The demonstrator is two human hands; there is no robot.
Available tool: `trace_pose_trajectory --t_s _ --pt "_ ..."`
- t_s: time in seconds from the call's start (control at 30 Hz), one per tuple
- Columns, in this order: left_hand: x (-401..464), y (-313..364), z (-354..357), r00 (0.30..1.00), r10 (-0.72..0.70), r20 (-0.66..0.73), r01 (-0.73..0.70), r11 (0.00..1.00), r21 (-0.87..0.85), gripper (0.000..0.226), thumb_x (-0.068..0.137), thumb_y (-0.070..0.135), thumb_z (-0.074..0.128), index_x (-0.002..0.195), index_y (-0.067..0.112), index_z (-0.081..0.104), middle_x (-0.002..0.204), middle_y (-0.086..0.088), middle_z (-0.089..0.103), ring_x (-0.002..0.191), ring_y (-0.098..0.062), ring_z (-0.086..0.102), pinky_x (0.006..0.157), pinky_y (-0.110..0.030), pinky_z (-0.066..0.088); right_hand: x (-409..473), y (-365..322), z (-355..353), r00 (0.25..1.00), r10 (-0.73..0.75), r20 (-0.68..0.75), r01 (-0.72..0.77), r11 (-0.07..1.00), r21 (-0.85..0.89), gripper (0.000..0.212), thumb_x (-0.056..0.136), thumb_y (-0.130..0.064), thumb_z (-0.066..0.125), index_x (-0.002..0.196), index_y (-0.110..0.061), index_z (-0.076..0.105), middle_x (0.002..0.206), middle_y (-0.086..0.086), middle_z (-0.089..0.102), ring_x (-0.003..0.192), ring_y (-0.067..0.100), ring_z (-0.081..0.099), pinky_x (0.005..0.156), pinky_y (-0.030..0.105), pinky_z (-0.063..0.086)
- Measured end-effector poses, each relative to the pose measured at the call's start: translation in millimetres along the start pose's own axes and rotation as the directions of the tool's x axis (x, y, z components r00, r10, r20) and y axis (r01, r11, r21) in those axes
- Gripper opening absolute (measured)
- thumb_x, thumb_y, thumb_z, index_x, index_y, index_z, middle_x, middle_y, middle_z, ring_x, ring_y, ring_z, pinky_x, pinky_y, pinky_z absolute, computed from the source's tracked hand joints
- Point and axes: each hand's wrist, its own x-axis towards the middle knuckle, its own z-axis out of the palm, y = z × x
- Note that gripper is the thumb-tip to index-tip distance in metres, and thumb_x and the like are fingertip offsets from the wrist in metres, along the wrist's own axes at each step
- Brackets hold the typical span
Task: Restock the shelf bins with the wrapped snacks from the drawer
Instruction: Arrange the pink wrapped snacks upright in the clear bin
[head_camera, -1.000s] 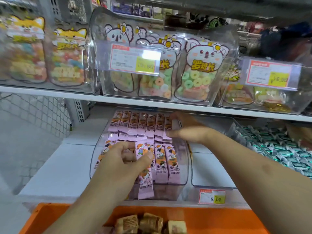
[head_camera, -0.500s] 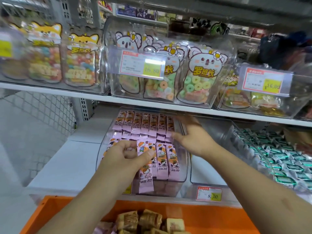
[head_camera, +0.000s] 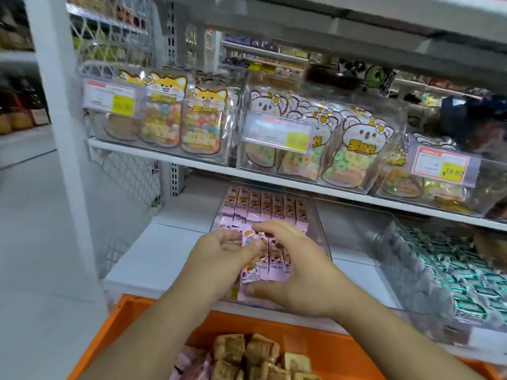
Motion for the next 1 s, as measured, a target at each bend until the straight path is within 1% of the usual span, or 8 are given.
trace_pose_trajectory --t_s 0.17,0.3,0.4,0.53,0.63,0.7,0.83,1.0 --pt "12.5 -5.4 -31.4 0.983 0.086 -0.164 -0.069 0.992 0.107 0.01 0.097 0.037 0.065 0.105 0.032 0.069 0.094 0.008 0.077 0.086 -0.014 0.074 0.084 -0.039 0.06 27.1 -6.0 18.1 0.993 0.119 -0.017 -0.119 0.992 0.037 0.096 0.068 -0.07 0.084 0.15 -0.05 0.037 0.151 -0.025 0.042 0.139 -0.002 0.04 0.116 0.033 0.04" --pt "19.7 -15.4 -47.7 0.97 0.166 -0.178 -0.103 0.942 0.319 0.027 0.105 0.036 0.052 0.129 0.033 0.065 0.126 0.009 0.068 0.112 -0.014 0.062 0.091 -0.031 0.046 58.0 -5.9 36.8 0.987 0.157 0.012 -0.157 0.988 0.007 0.099 0.074 -0.066 0.083 0.156 -0.042 0.033 0.156 -0.012 0.041 0.145 0.008 0.035 0.12 0.035 0.036" --pt "27.5 -21.8 -51.1 0.992 0.078 -0.101 -0.043 0.948 0.315 0.043 0.106 0.045 0.045 0.147 0.033 0.054 0.147 0.006 0.058 0.131 -0.018 0.054 0.106 -0.035 0.04 76.5 -3.8 51.8 0.976 0.205 0.073 -0.205 0.979 -0.006 0.095 0.076 -0.066 0.081 0.156 -0.04 0.035 0.146 -0.003 0.044 0.139 0.014 0.041 0.117 0.037 0.039" --pt "34.3 -28.3 -50.8 0.999 0.028 -0.041 -0.016 0.962 0.271 0.037 0.107 0.046 0.044 0.135 0.031 0.063 0.128 0.007 0.065 0.115 -0.015 0.057 0.095 -0.033 0.04 89.4 1.0 64.1 0.974 0.21 0.083 -0.199 0.972 -0.125 0.098 0.073 -0.081 0.061 0.154 -0.033 0.039 0.154 0.001 0.045 0.148 0.021 0.032 0.119 0.048 0.038" --pt "36.3 -33.5 -52.2 0.998 0.051 -0.035 -0.041 0.968 0.249 0.032 0.106 0.046 0.045 0.125 0.033 0.067 0.12 0.009 0.068 0.106 -0.012 0.058 0.089 -0.032 0.04 90.1 3.2 66.7 0.977 0.199 0.08 -0.183 0.967 -0.176 0.088 0.076 -0.082 0.059 0.144 -0.028 0.045 0.145 -0.002 0.051 0.143 0.025 0.034 0.115 0.052 0.04" --pt "35.3 -36.6 -54.5 0.998 0.067 -0.022 -0.059 0.962 0.266 0.033 0.105 0.046 0.045 0.127 0.034 0.066 0.121 0.01 0.066 0.108 -0.012 0.058 0.089 -0.032 0.04 84.1 -1.2 61.7 0.983 0.168 0.069 -0.155 0.974 -0.168 0.09 0.081 -0.079 0.063 0.151 -0.027 0.041 0.153 -0.006 0.046 0.148 0.024 0.029 0.121 0.05 0.034" --pt "23.6 -40.8 -66.1 0.994 0.113 0.009 -0.109 0.933 0.344 0.03 0.104 0.049 0.046 0.125 0.04 0.065 0.119 0.013 0.068 0.104 -0.012 0.065 0.081 -0.028 0.04 60.3 -13.8 52.1 0.988 0.153 0.027 -0.151 0.986 -0.068 0.093 0.09 -0.063 0.07 0.164 -0.025 0.029 0.171 -0.011 0.024 0.16 0.011 0.007 0.129 0.033 0.011" --pt "-5.8 -55.9 -93.2 0.988 0.136 0.07 -0.153 0.856 0.494 0.028 0.105 0.05 0.044 0.114 0.036 0.067 0.106 0.011 0.069 0.098 -0.015 0.066 0.078 -0.031 0.042 6.1 -39.2 61.3 0.993 0.076 -0.088 -0.077 0.997 -0.01 0.066 0.092 -0.049 0.075 0.149 -0.023 0.054 0.146 -0.014 0.05 0.138 0.006 0.035 0.113 0.021 0.027"
